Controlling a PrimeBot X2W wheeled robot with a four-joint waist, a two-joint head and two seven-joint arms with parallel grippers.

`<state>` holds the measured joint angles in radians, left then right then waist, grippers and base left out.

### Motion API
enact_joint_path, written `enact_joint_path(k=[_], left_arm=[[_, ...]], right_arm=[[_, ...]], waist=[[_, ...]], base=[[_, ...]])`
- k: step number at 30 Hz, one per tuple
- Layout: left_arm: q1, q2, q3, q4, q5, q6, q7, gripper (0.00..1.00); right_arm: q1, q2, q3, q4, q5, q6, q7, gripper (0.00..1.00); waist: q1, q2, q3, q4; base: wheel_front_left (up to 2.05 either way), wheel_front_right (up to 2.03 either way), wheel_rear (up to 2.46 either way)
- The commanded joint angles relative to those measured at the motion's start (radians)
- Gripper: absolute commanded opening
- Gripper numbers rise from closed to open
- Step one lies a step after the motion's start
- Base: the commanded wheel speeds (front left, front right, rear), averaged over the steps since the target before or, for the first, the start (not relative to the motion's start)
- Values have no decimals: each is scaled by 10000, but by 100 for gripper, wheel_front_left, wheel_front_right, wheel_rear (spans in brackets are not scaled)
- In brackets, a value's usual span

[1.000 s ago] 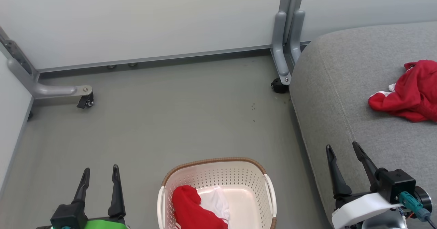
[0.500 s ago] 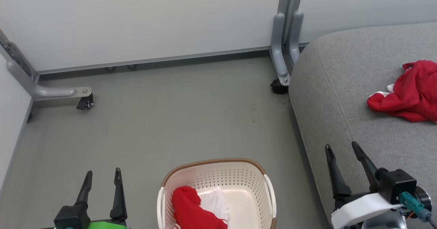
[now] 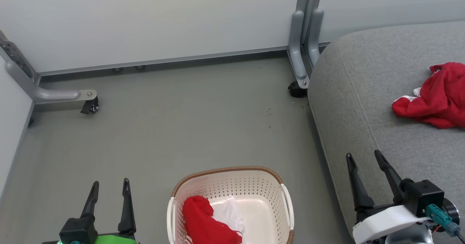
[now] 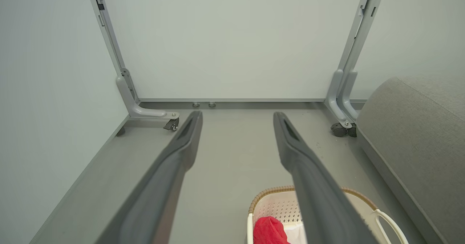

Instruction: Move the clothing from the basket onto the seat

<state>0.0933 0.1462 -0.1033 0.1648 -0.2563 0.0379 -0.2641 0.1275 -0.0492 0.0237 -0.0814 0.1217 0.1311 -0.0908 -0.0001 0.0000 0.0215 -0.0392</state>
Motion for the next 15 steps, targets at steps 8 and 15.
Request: enact_joint_path(k=[8, 15], left_arm=[[-1240, -103, -961, 617, 628, -495, 31, 100], [-2930, -389, -2289, 2060, 1287, -1109, 173, 100]], right_arm=[[-553, -30, -29, -350, -55, -6, -122, 100], [-1286, -28, 82, -609, -79, -6, -361, 100]], waist=[[1, 0, 904, 31], [1, 0, 2276, -165]], base=[[0, 0, 0], [0, 0, 0]])
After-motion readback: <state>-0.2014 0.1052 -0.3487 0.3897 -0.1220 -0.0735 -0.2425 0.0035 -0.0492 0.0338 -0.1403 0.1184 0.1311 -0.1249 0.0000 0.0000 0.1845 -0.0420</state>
